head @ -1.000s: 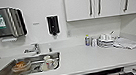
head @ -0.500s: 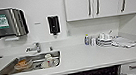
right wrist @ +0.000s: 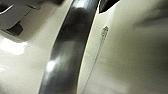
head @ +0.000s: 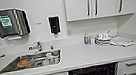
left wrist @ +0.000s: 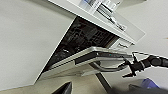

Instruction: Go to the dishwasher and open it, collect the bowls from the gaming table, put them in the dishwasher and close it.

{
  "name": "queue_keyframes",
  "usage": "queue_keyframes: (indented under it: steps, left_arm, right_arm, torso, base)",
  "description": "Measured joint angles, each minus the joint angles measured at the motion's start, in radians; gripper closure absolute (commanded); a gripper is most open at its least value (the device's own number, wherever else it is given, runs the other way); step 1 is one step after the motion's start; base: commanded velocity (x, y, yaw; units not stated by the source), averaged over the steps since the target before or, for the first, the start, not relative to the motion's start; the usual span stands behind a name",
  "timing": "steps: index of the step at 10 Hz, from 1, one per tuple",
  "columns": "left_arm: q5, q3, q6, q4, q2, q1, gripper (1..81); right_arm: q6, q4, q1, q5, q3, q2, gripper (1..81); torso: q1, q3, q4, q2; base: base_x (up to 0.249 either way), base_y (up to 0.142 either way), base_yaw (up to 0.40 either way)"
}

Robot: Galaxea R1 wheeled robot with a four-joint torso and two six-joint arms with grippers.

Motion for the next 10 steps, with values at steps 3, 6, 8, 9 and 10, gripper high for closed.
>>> queue_keyframes:
  steps: [3, 6, 8, 9, 10]
  left_arm:
    - [0.001, 0.0, 0.0, 0.0, 0.007, 0.001, 1.0]
    - [0.001, -0.001, 0.0, 0.0, 0.01, 0.001, 1.0]
    - [0.0, -0.011, 0.0, 0.0, 0.011, 0.0, 1.0]
    - [0.001, -0.013, 0.0, 0.0, 0.02, 0.001, 1.0]
    - [0.009, -0.014, 0.0, 0.0, 0.028, 0.0, 1.0]
  right_arm:
    - [0.0, 0.0, -0.029, 0.039, -0.039, 0.031, 1.0]
    - [0.003, 0.0, -0.082, 0.109, -0.088, 0.084, 1.0]
    - [0.008, -0.002, -0.108, 0.121, -0.101, 0.099, 1.0]
    - [0.002, -0.001, -0.124, 0.145, -0.114, 0.108, 1.0]
    - [-0.001, -0.001, -0.137, 0.154, -0.115, 0.113, 1.0]
  torso:
    - [0.0, 0.0, 0.0, 0.0]
    - [0.0, 0.0, 0.0, 0.0]
    - [0.0, 0.0, 0.0, 0.0]
    - [0.0, 0.0, 0.0, 0.0]
    - [0.0, 0.0, 0.0, 0.0]
  base:
    - [-0.098, 0.0, 0.0]
    - [-0.1, 0.0, 0.0]
    - [-0.1, 0.0, 0.0]
    - [-0.1, 0.0, 0.0]
    - [-0.1, 0.0, 0.0]
